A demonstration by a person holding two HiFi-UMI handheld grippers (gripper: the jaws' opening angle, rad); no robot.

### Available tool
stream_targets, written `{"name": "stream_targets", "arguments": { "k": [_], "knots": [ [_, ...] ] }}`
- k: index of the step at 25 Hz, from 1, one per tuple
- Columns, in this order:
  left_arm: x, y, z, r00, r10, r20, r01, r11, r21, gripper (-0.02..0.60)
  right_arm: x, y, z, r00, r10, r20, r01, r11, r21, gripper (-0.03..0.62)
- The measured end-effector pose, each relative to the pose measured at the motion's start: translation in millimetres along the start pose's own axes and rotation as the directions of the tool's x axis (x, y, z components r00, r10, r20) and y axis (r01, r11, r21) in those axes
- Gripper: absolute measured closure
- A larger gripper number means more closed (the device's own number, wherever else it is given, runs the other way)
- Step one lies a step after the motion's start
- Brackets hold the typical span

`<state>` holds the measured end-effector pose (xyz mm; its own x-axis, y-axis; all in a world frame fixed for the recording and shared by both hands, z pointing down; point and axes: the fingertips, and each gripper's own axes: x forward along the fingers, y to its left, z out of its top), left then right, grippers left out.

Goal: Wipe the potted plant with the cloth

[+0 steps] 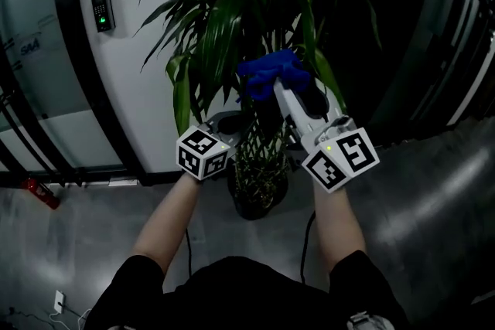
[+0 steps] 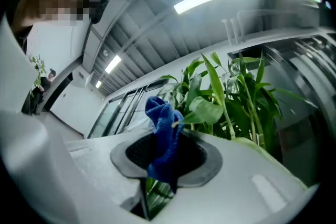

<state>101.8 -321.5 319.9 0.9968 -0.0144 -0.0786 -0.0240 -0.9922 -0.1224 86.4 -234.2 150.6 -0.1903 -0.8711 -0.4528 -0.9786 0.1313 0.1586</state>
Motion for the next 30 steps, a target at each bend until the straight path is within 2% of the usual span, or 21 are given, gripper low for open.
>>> {"name": "stream_targets", "arguments": {
  "k": [5, 9, 15, 24, 30],
  "knots": [
    [22, -1, 8, 1.000, -0.015, 0.008, 0.015, 1.000, 0.018, 0.575, 9, -18, -24, 0.998, -0.032, -0.062, 0.032, 0.999, -0.012, 0.490],
    [23, -11, 13, 1.000, -0.021, 0.013, 0.019, 0.995, 0.095, 0.575, 1, -12, -51, 0.993, -0.008, -0.121, 0.008, 1.000, 0.000, 0.490],
    [20, -28, 5, 0.996, -0.090, -0.023, 0.093, 0.978, 0.189, 0.575, -10, -6, -74, 0.987, 0.012, -0.161, -0.010, 1.000, 0.012, 0.490],
    [22, -38, 0, 0.991, -0.132, 0.026, 0.127, 0.983, 0.135, 0.575, -29, -12, -99, 0.977, -0.002, -0.211, 0.018, 0.997, 0.075, 0.490],
    [20, -42, -11, 0.989, -0.146, 0.019, 0.143, 0.982, 0.126, 0.575, -39, -11, -111, 0.971, -0.021, -0.239, 0.045, 0.994, 0.097, 0.490]
  ]
}}
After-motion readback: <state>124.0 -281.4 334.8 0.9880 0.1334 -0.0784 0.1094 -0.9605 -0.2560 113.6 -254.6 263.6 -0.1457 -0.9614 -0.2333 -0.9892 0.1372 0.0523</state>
